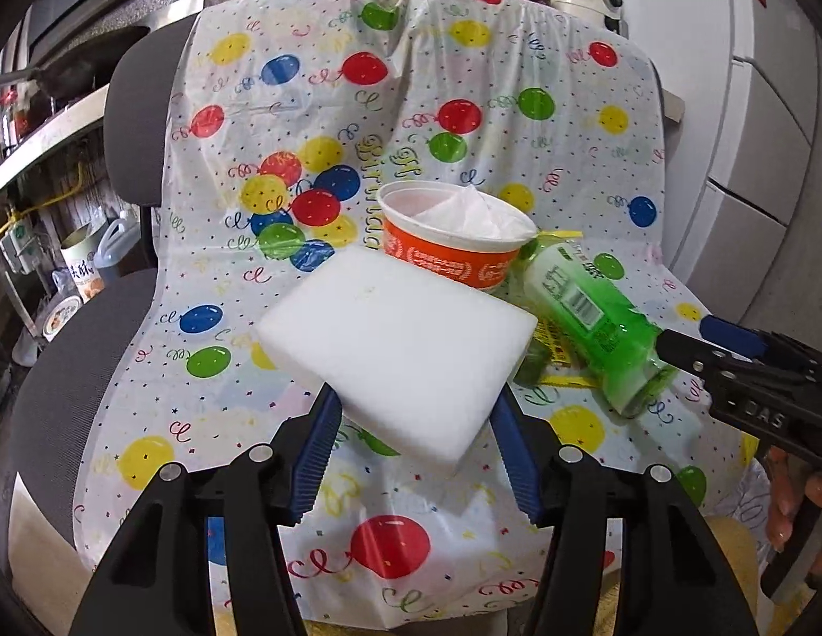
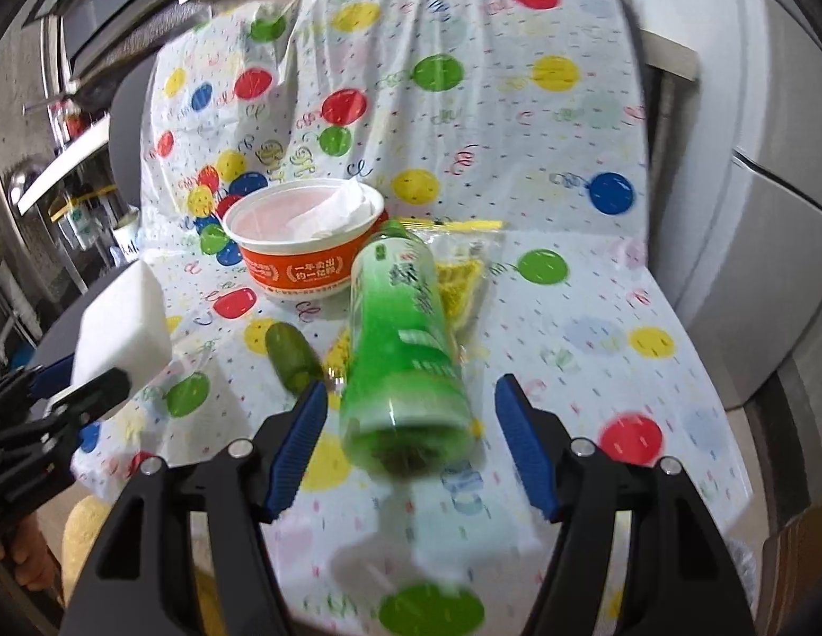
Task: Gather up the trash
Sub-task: 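Grasp the white sponge with the left tool while the right tool grasps the green tea bottle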
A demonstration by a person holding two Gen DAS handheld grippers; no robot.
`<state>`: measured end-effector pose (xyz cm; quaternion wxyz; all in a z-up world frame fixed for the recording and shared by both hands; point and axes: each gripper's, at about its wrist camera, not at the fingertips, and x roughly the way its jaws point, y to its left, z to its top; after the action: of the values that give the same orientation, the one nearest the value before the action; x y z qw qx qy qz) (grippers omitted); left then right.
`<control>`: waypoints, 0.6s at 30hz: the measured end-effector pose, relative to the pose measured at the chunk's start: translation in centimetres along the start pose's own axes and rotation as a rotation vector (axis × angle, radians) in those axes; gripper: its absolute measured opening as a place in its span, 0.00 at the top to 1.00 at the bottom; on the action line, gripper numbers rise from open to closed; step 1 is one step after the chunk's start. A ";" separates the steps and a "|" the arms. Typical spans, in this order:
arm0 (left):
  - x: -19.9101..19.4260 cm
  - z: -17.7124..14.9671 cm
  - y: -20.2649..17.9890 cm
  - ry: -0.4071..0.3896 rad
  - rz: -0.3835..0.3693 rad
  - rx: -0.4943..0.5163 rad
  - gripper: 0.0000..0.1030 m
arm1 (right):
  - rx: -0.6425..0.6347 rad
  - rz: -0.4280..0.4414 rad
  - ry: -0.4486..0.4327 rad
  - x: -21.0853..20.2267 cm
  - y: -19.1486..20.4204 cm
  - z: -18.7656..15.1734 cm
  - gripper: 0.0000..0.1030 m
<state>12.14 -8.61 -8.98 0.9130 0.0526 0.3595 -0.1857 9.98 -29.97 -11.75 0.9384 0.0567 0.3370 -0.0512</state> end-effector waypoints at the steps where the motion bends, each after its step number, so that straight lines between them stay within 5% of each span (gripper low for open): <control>1: 0.4 0.1 0.3 0.006 -0.001 -0.006 0.43 | -0.007 -0.005 0.009 0.8 0.3 0.5 0.37; 12: 3.6 0.4 2.0 0.046 -0.004 -0.044 0.43 | -0.174 -0.152 0.143 9.2 3.2 2.9 0.36; 18: 4.3 0.5 1.8 0.050 -0.016 -0.051 0.43 | -0.210 -0.215 0.124 9.8 3.6 2.9 0.41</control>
<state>15.98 -8.36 -11.61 0.9032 0.0311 0.3874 -0.1824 19.80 -27.34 -15.58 0.9057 -0.0748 0.4018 -0.1122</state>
